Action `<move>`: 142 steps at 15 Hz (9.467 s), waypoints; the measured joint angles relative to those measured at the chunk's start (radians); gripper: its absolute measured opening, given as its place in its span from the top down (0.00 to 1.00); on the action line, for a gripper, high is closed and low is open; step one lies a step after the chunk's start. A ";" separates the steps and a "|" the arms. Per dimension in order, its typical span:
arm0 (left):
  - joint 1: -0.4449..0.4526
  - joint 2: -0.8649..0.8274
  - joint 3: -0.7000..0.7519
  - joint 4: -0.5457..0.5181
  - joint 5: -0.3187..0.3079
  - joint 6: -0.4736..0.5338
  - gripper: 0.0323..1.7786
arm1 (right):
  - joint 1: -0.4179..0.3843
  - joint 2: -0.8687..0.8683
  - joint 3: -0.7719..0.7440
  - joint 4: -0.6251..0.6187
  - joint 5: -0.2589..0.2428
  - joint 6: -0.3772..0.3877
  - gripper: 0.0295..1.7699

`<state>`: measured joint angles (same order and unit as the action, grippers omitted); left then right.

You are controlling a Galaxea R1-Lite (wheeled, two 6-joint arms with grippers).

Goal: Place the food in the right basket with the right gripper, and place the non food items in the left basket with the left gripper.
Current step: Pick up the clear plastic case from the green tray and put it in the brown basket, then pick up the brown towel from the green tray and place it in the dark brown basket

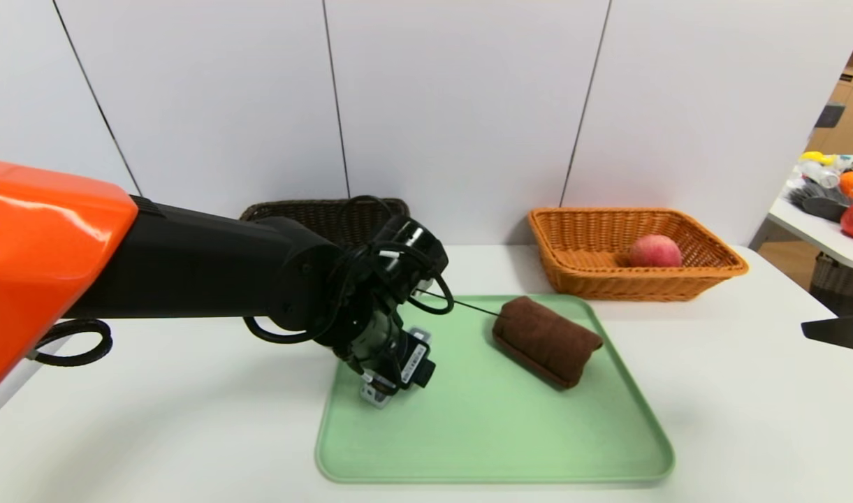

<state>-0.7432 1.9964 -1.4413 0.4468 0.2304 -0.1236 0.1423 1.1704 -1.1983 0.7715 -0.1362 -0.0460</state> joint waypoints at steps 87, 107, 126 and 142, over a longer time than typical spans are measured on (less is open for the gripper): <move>0.532 0.199 -0.536 0.067 -0.186 -0.057 0.65 | 0.000 -0.070 0.135 -0.020 0.000 0.001 0.04; 0.154 -0.084 -0.535 0.088 -0.162 0.021 0.09 | 0.005 -0.078 0.155 -0.020 0.006 0.004 0.04; -0.234 0.181 -0.544 0.066 0.097 -0.317 0.05 | 0.001 -0.137 0.220 -0.021 0.013 0.024 0.04; -0.244 0.303 -0.545 -0.087 0.120 -0.587 0.05 | 0.003 -0.233 0.319 -0.021 0.014 0.019 0.04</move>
<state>-0.9877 2.2996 -1.9860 0.3598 0.3502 -0.7111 0.1451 0.9377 -0.8789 0.7504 -0.1226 -0.0272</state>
